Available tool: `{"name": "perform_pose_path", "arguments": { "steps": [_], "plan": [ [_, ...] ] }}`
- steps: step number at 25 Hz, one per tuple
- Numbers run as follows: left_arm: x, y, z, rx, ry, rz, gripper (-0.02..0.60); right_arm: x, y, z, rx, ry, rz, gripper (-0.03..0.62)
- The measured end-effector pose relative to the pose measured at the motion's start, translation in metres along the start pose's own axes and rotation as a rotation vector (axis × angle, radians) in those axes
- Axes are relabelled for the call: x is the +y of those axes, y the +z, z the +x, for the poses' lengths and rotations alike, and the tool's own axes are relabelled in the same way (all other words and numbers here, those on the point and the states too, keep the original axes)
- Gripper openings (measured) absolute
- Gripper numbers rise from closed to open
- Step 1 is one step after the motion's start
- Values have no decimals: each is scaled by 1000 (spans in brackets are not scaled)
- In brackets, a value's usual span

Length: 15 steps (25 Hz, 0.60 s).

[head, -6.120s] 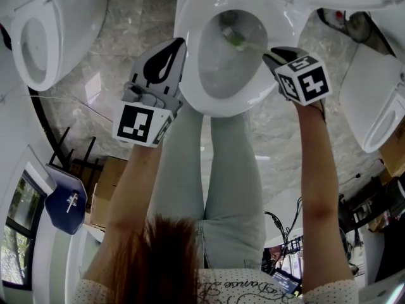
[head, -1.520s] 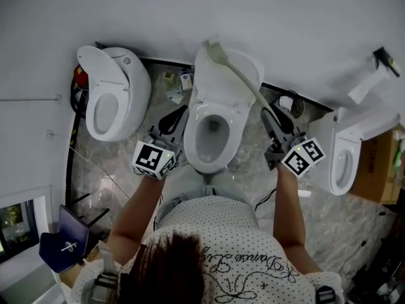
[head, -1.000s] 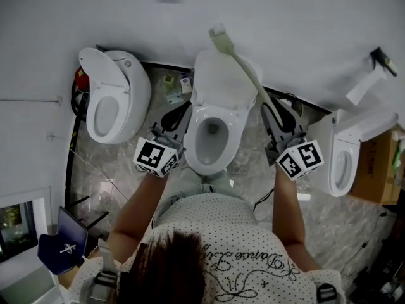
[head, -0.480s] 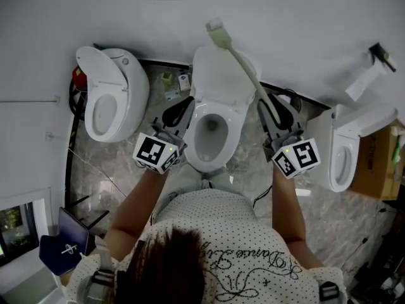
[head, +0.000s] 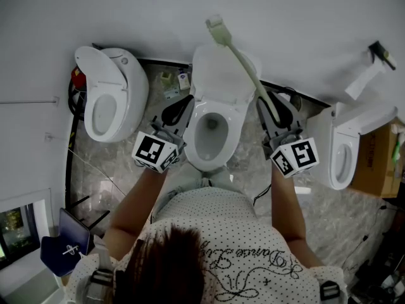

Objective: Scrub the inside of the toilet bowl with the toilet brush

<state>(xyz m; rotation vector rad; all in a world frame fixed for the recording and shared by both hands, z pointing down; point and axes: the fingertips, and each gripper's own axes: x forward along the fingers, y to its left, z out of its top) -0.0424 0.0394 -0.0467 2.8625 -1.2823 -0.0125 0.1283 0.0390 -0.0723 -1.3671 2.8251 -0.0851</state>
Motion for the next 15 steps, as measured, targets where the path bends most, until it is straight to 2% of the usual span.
{"name": "perform_pose_path", "arguments": {
  "steps": [15],
  "plan": [
    [2, 2, -2, -4, -3, 9, 3, 1, 4, 0, -11, -14, -20, 115]
  ]
}}
